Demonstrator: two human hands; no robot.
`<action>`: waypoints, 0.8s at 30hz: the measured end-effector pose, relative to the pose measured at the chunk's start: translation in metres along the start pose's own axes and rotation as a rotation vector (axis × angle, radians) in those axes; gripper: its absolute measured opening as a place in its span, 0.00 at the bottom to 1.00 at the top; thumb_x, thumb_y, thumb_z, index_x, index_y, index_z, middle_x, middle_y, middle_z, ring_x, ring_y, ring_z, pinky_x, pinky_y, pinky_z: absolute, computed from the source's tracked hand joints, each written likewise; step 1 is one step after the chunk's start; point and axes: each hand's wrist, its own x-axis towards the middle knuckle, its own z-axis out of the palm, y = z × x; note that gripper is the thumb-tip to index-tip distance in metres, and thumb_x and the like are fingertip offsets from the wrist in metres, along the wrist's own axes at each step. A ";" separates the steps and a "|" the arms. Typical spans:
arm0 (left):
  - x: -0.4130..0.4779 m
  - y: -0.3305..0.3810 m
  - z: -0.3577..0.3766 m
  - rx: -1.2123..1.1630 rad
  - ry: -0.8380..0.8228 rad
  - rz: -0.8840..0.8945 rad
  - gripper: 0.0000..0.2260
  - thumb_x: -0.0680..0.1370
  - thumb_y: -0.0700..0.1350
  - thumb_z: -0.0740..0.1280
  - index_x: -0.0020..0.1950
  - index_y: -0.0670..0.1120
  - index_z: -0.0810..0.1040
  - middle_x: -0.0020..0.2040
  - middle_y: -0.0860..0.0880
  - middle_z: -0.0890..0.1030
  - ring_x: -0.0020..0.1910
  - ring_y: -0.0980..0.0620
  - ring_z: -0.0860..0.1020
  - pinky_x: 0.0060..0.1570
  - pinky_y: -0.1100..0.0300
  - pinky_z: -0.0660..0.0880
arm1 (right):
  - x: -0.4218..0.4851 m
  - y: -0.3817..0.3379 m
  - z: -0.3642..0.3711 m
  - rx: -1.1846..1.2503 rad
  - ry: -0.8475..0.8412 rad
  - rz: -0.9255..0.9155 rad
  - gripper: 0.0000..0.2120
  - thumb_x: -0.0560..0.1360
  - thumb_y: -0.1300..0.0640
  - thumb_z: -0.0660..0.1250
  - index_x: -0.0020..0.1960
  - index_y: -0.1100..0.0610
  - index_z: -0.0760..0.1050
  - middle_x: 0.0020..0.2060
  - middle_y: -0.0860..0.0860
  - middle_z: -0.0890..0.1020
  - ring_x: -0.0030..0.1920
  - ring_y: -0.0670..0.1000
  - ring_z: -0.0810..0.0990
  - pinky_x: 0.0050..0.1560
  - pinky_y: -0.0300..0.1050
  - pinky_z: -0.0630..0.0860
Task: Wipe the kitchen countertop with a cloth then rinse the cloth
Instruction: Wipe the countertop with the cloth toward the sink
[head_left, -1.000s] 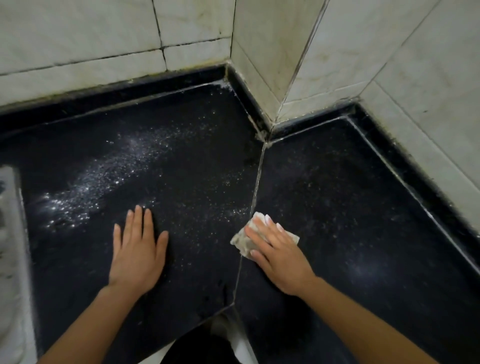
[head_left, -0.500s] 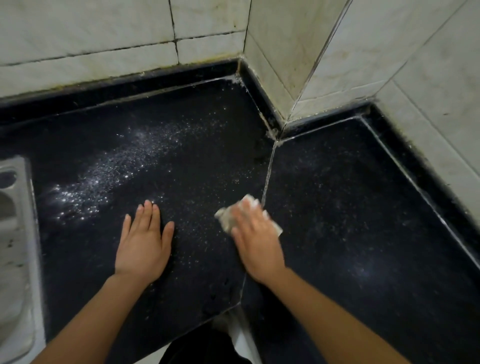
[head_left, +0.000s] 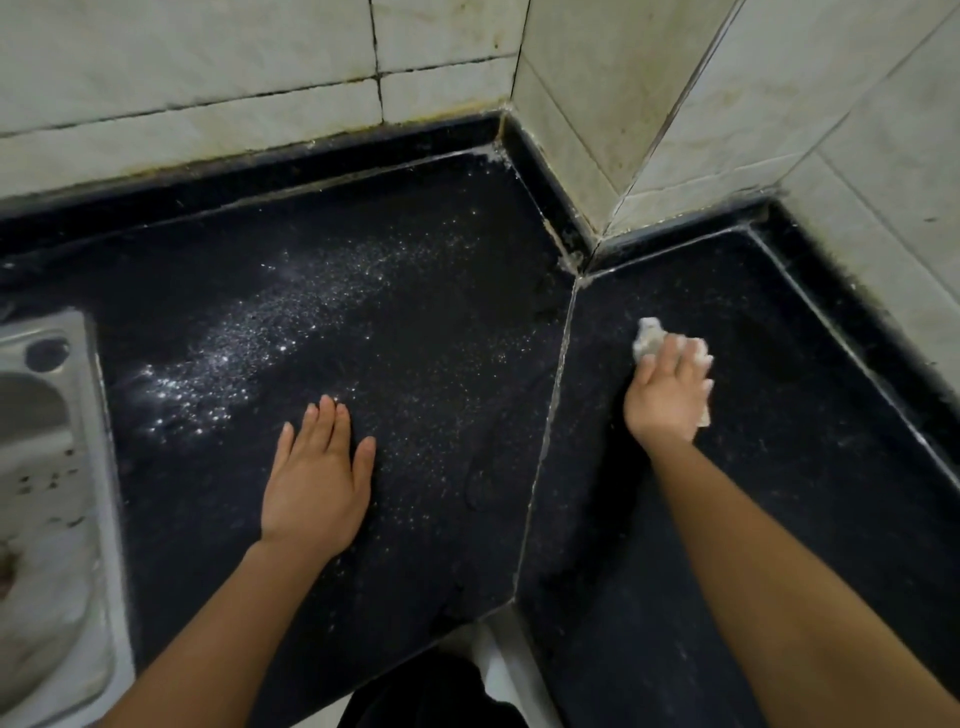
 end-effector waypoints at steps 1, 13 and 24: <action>0.000 0.001 -0.001 0.005 -0.003 -0.001 0.27 0.82 0.55 0.43 0.77 0.41 0.50 0.78 0.46 0.49 0.77 0.51 0.46 0.74 0.56 0.40 | -0.018 -0.009 0.006 -0.024 -0.003 -0.078 0.26 0.81 0.52 0.40 0.76 0.60 0.53 0.75 0.62 0.54 0.75 0.62 0.51 0.72 0.59 0.51; 0.015 0.021 -0.028 0.331 -0.107 0.025 0.30 0.82 0.55 0.43 0.70 0.33 0.65 0.72 0.36 0.66 0.71 0.42 0.65 0.73 0.52 0.54 | -0.131 0.047 -0.021 0.000 -0.293 -0.895 0.20 0.81 0.45 0.47 0.73 0.38 0.54 0.75 0.38 0.54 0.75 0.42 0.52 0.73 0.47 0.49; 0.024 0.032 -0.031 0.345 -0.096 0.007 0.29 0.82 0.55 0.46 0.51 0.39 0.82 0.65 0.33 0.73 0.61 0.40 0.75 0.65 0.52 0.66 | -0.096 -0.020 0.017 -0.128 -0.031 -0.431 0.22 0.80 0.55 0.45 0.72 0.60 0.59 0.70 0.64 0.63 0.70 0.67 0.62 0.67 0.62 0.62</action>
